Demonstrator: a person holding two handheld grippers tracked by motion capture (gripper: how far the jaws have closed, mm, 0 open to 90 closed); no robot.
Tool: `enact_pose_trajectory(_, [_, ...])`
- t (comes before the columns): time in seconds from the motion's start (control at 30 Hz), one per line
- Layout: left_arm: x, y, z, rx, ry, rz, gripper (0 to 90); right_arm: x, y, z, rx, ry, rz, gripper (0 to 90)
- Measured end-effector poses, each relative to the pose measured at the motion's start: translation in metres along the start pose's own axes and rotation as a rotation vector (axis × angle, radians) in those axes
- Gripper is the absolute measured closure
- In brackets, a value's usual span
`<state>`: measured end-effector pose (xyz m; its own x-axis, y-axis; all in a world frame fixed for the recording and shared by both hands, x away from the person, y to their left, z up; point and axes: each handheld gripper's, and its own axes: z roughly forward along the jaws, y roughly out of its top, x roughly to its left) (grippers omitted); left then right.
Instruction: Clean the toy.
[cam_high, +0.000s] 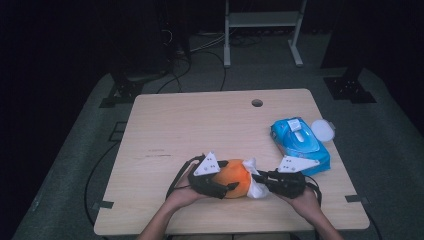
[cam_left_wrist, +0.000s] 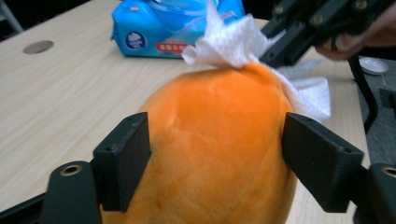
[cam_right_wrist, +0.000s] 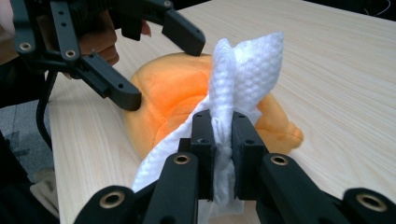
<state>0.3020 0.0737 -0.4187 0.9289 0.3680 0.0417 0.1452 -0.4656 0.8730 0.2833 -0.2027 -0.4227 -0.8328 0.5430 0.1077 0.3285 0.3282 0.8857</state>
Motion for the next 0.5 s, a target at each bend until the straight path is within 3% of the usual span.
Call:
enact_pose_trajectory(0.2, [-0.005,0.000,-0.001,0.047,-0.069,0.047,26.8,-0.004,0.007,-0.009,-0.045,-0.021,0.032,80.3])
enact_pose_trajectory(0.3, [-0.007,0.001,-0.004,0.055,-0.122,0.052,26.8,0.000,0.004,-0.002,-0.004,-0.011,0.017,80.2])
enact_pose_trajectory(0.47, [-0.002,0.008,-0.010,-0.002,-0.169,0.023,25.1,0.002,-0.003,-0.001,0.024,0.017,0.015,80.1])
enact_pose_trajectory(0.5, [-0.002,0.009,-0.010,-0.010,-0.157,0.023,23.9,0.003,-0.004,-0.002,0.025,0.023,0.016,80.1])
